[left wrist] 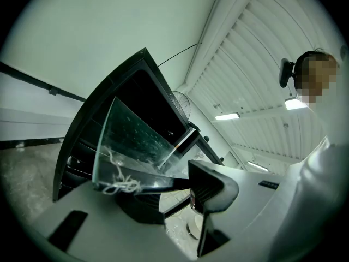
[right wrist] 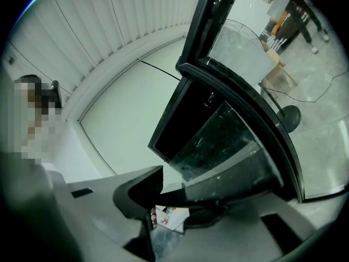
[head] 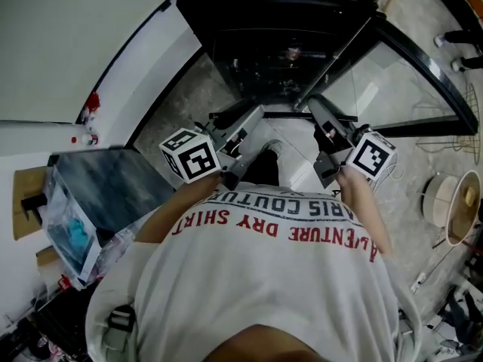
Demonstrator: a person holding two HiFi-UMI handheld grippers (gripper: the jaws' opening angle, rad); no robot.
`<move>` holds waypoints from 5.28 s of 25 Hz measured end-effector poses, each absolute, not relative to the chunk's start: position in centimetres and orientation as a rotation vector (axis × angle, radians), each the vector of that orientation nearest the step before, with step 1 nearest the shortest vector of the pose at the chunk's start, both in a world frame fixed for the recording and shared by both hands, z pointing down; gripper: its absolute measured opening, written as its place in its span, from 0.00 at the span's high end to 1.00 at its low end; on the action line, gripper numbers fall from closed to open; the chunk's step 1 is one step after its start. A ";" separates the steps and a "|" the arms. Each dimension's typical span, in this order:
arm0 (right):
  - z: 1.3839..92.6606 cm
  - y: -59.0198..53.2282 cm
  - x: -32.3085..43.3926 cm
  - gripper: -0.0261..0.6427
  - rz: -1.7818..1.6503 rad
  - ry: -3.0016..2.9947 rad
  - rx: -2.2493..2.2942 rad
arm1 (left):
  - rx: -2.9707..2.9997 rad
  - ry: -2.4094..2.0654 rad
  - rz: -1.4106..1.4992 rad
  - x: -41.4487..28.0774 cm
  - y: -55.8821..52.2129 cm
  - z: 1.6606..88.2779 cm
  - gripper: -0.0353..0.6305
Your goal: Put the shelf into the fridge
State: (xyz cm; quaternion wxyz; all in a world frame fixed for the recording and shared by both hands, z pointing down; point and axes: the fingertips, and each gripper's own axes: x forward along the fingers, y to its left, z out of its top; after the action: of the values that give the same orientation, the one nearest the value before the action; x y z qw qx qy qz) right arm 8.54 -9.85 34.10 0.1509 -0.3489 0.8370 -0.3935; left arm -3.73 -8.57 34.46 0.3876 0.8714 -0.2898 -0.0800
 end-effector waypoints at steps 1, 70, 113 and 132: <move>34.5 -10.9 8.5 0.79 -1.143 2.405 -0.999 | 2.206 -0.742 -0.203 -3.7 -9.5 34.9 0.71; 41.6 -30.4 8.3 0.79 -1.156 2.383 -1.077 | 2.160 -0.855 -0.211 -4.1 -28.2 42.1 0.71; 42.7 -30.1 8.5 0.74 -1.142 2.432 -1.135 | 2.371 -0.764 -0.049 1.0 -26.5 43.1 0.76; 42.7 -25.9 7.7 0.75 -1.027 2.674 -1.095 | 2.359 -0.805 -0.057 1.1 -29.2 43.2 0.76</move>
State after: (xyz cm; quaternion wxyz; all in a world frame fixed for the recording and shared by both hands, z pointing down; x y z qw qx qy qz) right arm 7.71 -25.85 42.74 0.0375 -0.3568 0.8714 -0.3347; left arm 1.06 -29.24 43.21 0.3184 0.8969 -0.3061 -0.0216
